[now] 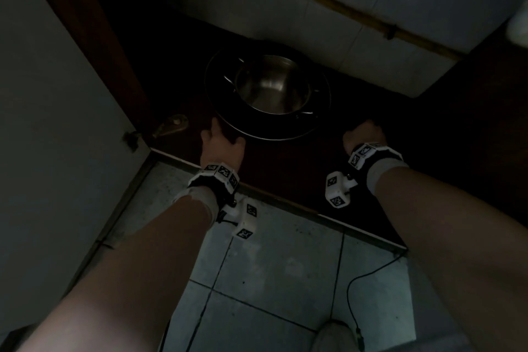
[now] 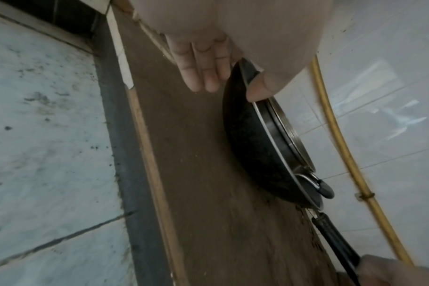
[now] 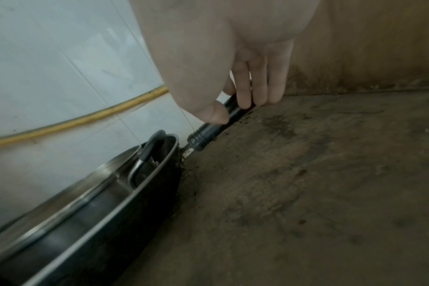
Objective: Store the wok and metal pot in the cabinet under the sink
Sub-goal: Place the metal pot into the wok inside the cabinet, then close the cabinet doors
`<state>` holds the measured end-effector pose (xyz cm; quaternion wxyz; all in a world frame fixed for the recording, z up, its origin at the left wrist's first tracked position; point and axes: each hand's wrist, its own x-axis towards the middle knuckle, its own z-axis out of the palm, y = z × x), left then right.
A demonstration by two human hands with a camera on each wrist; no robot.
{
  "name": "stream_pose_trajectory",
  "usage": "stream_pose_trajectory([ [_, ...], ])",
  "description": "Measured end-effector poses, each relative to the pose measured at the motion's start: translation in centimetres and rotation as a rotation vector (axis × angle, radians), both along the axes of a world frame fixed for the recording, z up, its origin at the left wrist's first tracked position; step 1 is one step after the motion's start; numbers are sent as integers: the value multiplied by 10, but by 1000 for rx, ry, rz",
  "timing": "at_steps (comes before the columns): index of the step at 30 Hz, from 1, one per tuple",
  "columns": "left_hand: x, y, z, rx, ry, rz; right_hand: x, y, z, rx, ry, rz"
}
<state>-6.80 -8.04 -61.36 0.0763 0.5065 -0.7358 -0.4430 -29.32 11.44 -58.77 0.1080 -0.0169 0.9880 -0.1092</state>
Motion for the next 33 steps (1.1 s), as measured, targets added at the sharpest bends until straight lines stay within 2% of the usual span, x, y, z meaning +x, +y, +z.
stream_pose_trajectory([
  [4,-2,-1,4,5,23,-40,6,0,-2,66,10,-16],
  [9,1,-2,6,75,21,-73,17,-7,2,22,44,-42],
  [15,22,9,22,172,-28,-53,59,-18,32,24,-73,107],
  [20,44,16,83,179,-106,-101,84,-22,69,10,-352,202],
  [23,56,17,130,215,-137,-146,115,-23,110,-175,-627,132],
  [25,68,19,164,245,-138,-132,140,-24,143,-230,-752,122],
  [29,91,30,238,267,-171,-189,177,-13,211,-279,-799,151],
  [33,124,44,318,281,-186,-167,207,6,284,-218,-791,236],
])
